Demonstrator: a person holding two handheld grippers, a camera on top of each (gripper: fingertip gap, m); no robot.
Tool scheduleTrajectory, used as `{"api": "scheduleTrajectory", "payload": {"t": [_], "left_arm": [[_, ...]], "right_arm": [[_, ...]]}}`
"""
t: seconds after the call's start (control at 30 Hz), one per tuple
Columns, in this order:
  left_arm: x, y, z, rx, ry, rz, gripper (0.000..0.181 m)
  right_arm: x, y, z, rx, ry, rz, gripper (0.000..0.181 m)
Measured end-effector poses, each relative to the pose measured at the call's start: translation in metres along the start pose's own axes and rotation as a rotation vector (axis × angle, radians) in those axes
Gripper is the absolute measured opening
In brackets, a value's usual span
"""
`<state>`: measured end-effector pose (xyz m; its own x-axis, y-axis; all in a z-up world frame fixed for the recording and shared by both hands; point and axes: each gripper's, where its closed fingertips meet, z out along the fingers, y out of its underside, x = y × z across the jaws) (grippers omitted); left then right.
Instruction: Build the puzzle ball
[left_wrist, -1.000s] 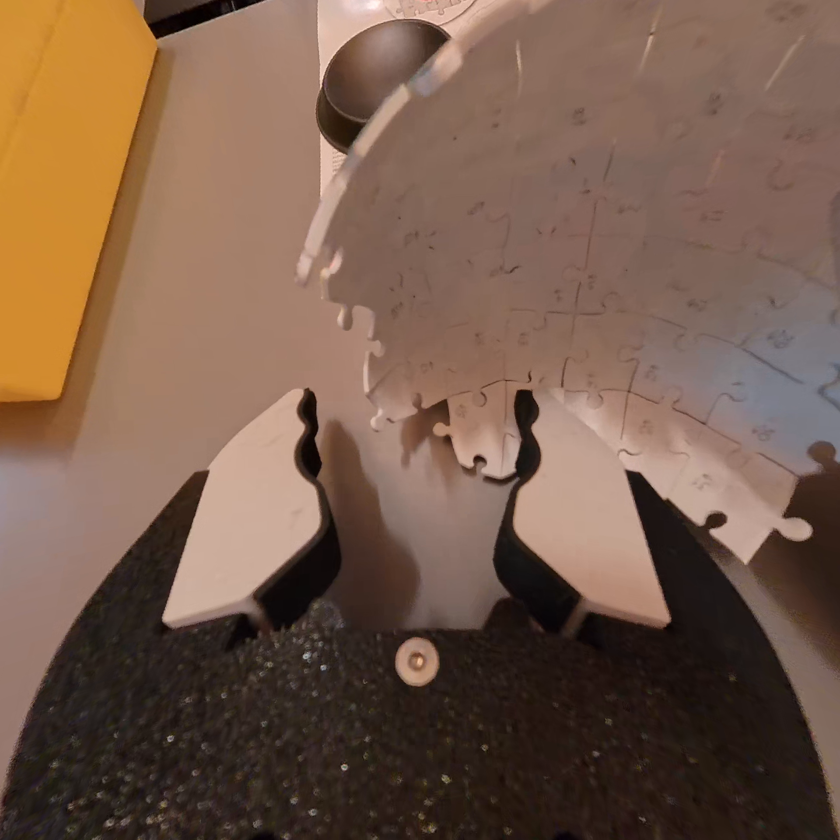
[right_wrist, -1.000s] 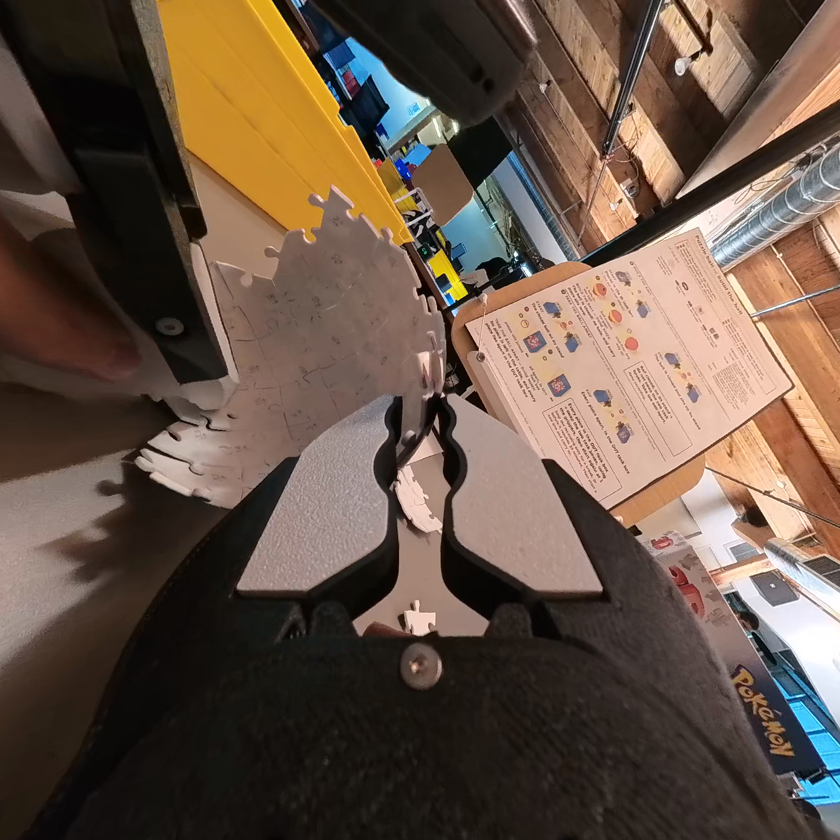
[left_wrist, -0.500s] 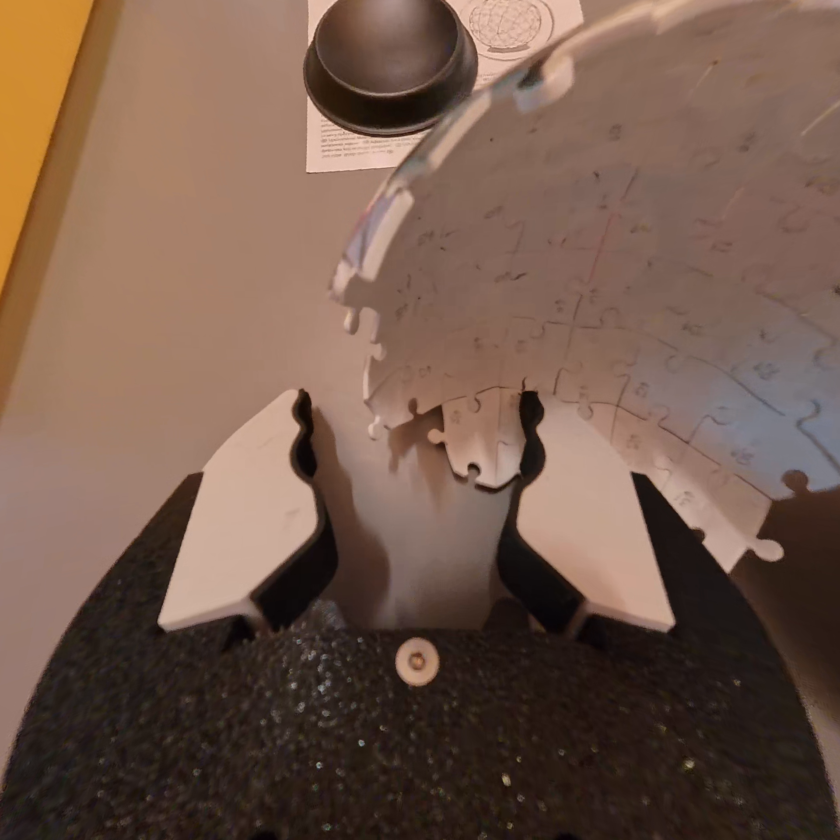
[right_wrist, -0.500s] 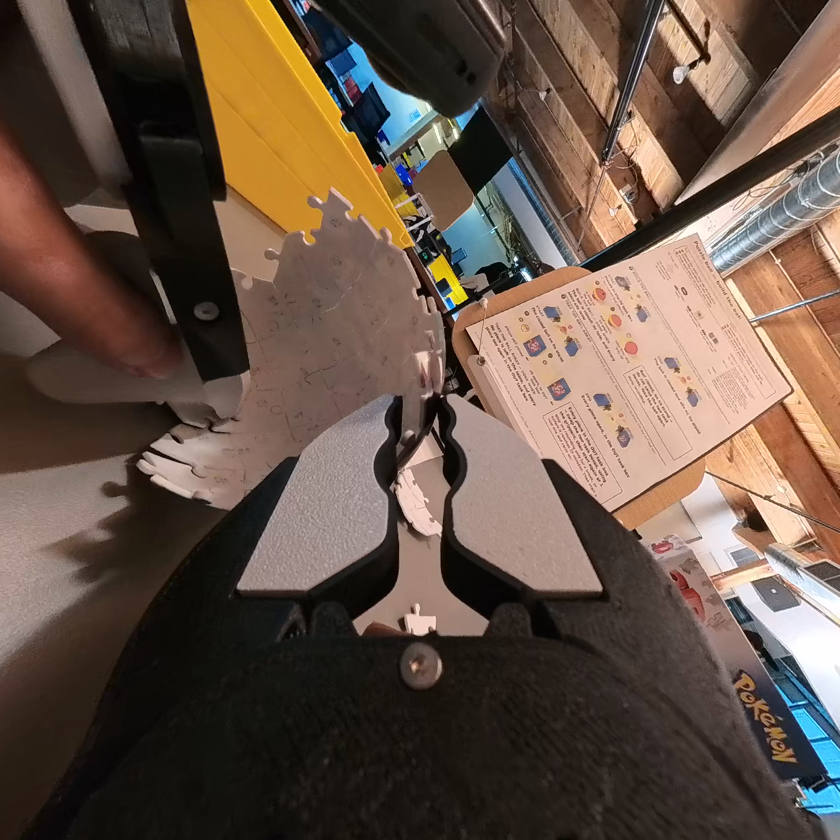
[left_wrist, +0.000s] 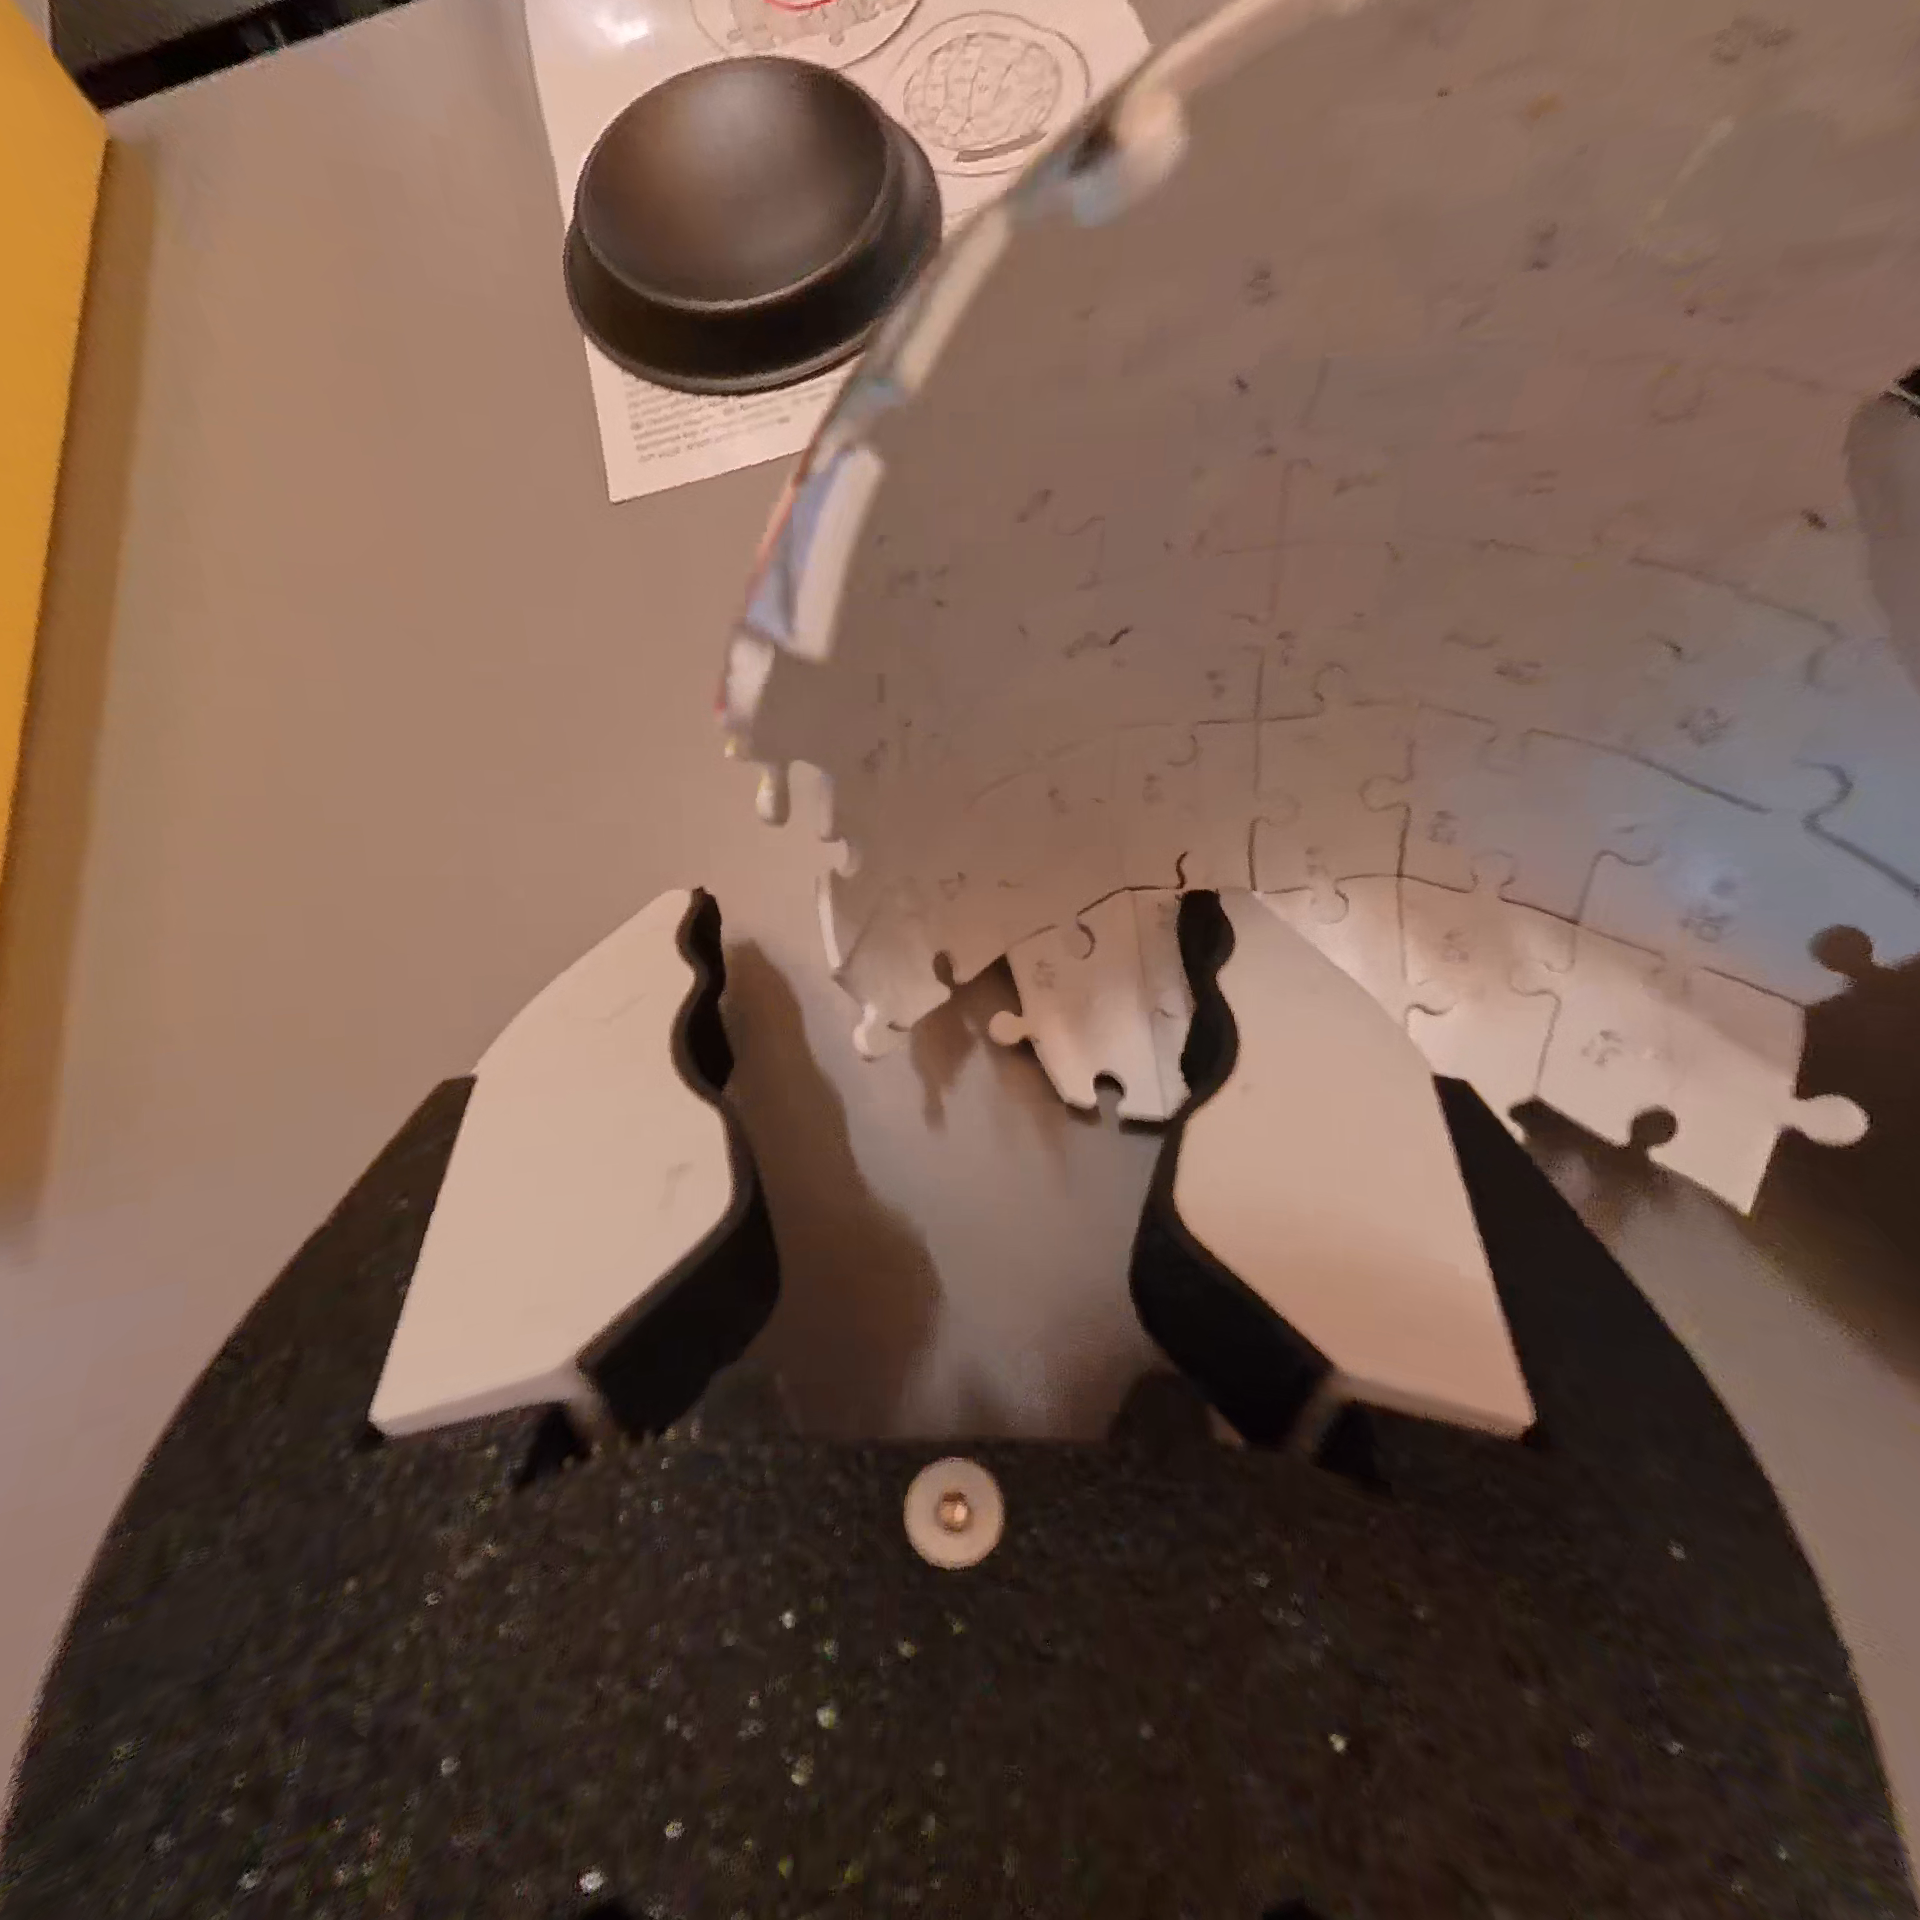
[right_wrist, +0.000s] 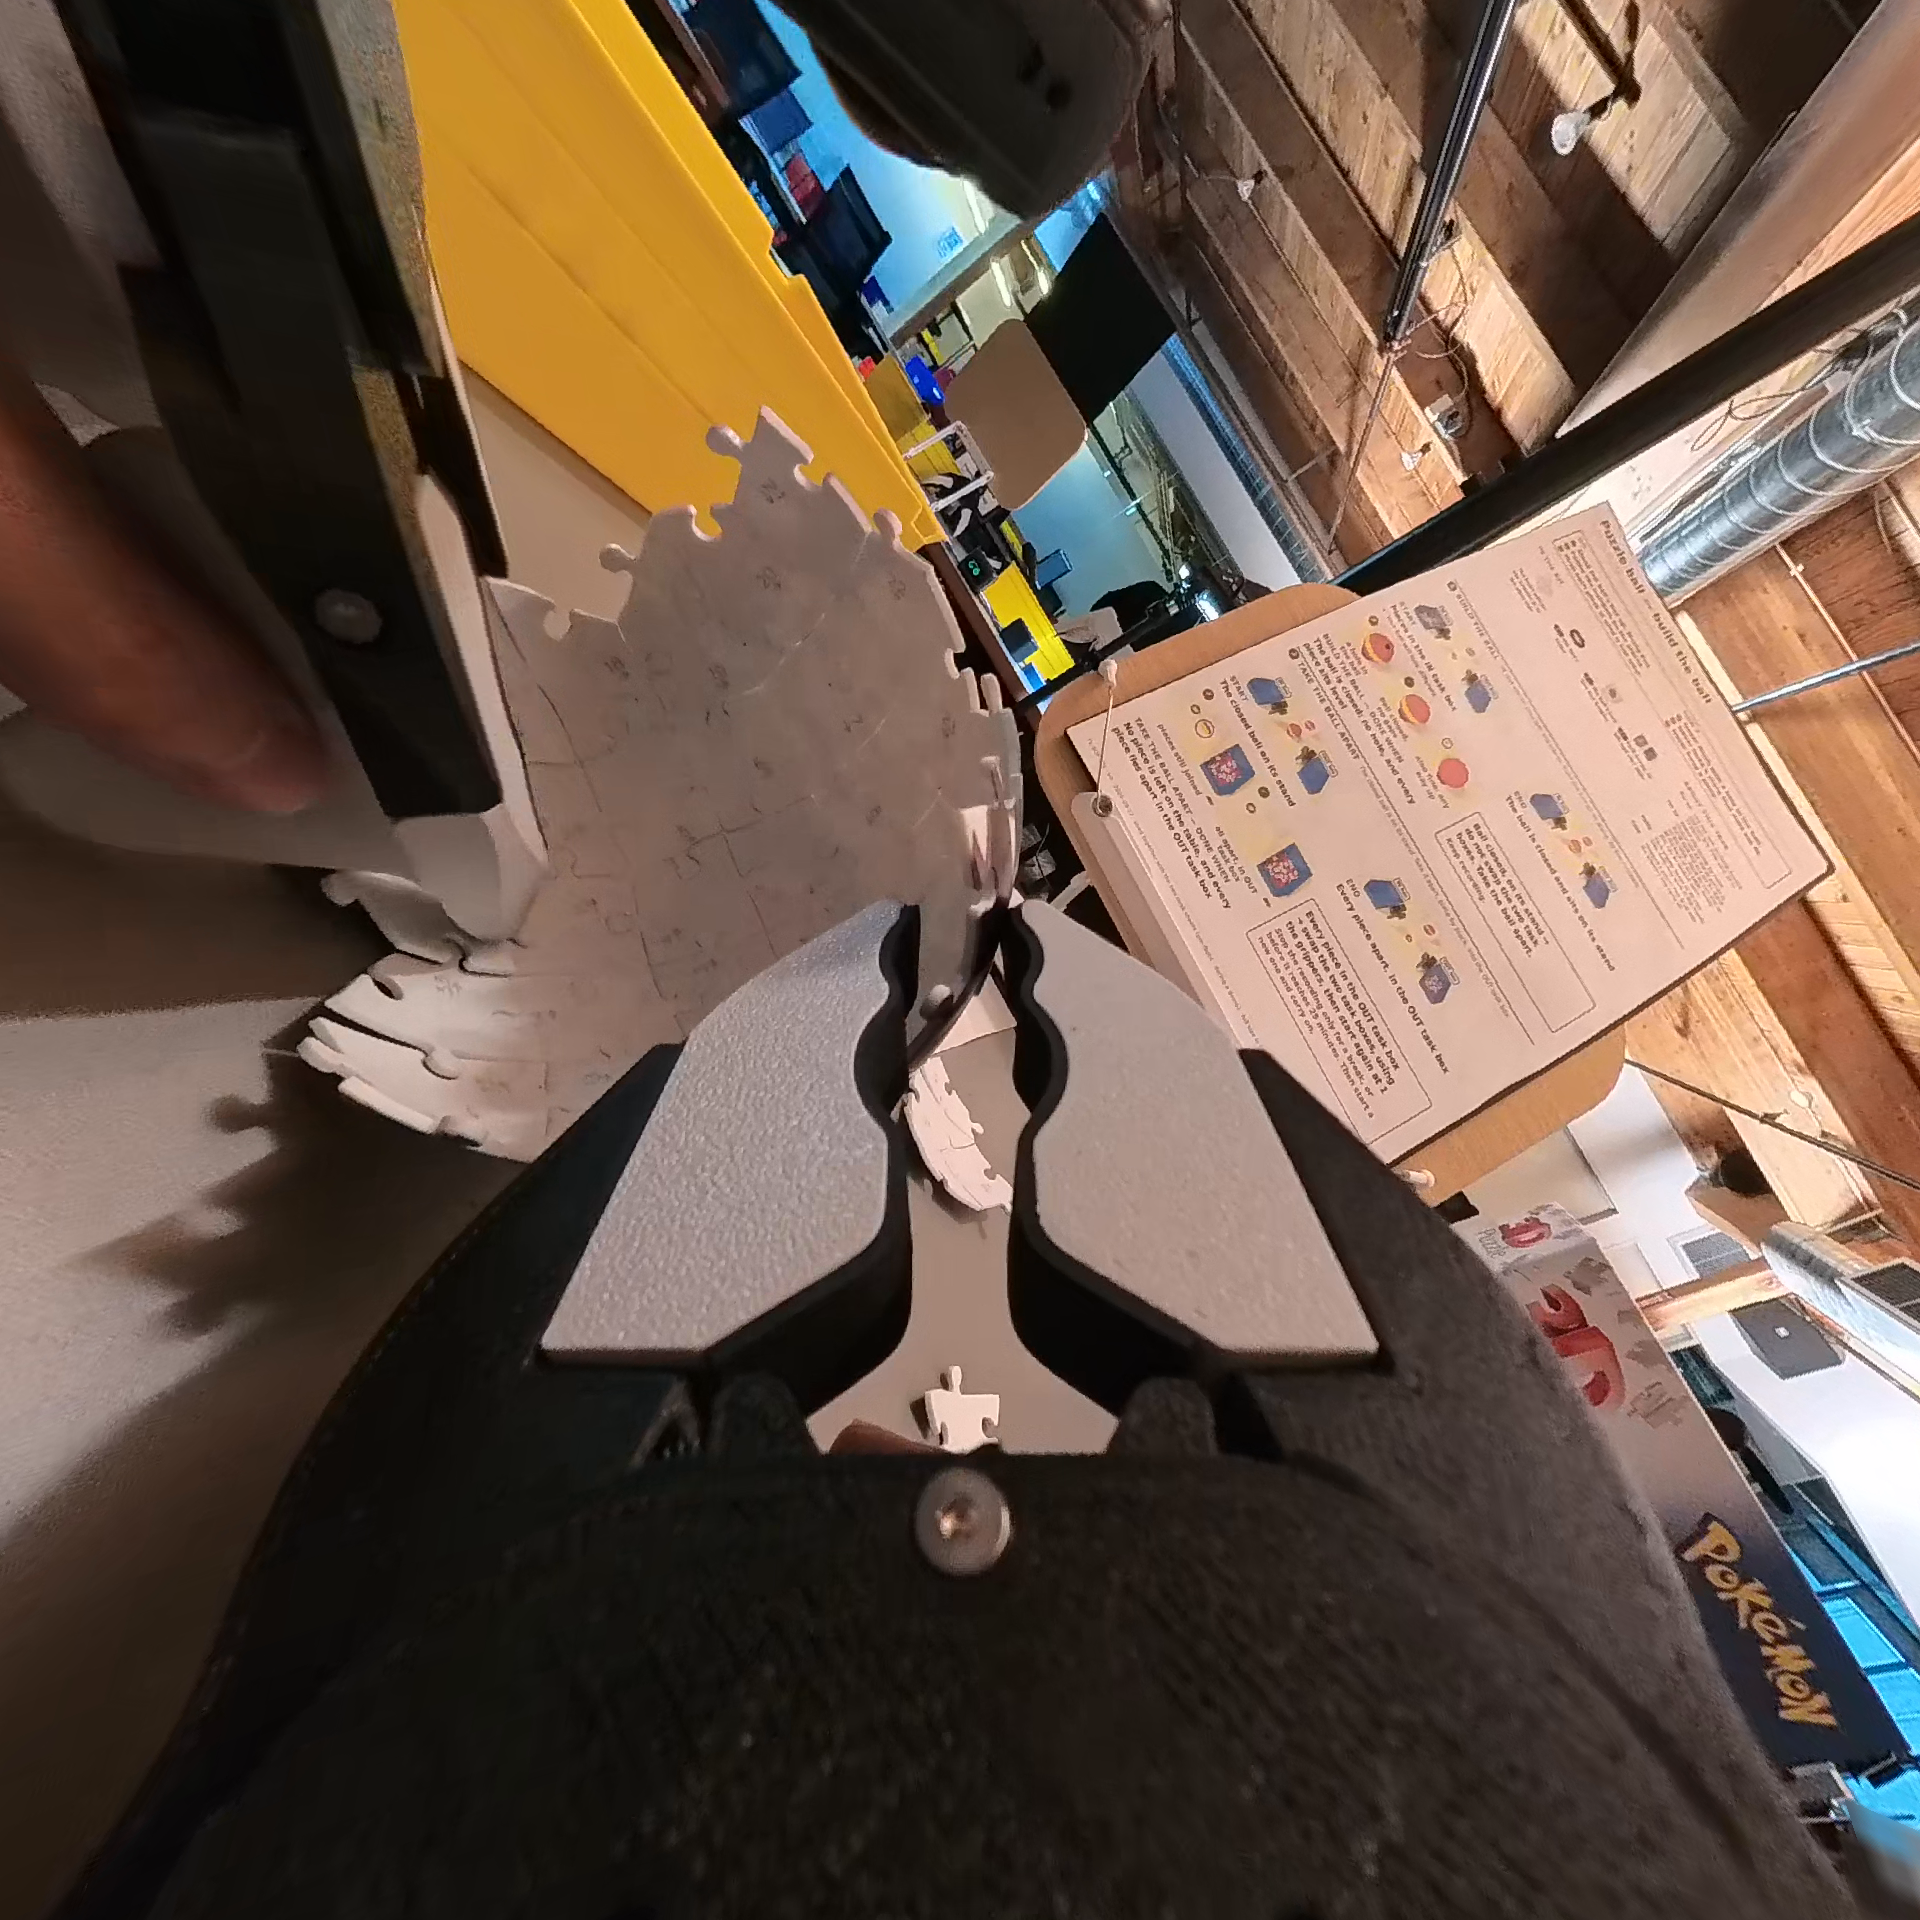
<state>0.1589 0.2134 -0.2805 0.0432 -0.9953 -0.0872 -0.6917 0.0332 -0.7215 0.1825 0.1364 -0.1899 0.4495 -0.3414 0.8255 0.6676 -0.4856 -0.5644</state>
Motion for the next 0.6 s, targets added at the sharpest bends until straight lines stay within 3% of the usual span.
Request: {"api": "scheduleTrajectory", "payload": {"t": [0.6], "left_arm": [[0.0032, 0.0067, -0.0025, -0.022, 0.058, -0.005, 0.092]], "right_arm": [[0.0003, -0.0005, -0.0001, 0.005, 0.001, -0.015, 0.014]]}}
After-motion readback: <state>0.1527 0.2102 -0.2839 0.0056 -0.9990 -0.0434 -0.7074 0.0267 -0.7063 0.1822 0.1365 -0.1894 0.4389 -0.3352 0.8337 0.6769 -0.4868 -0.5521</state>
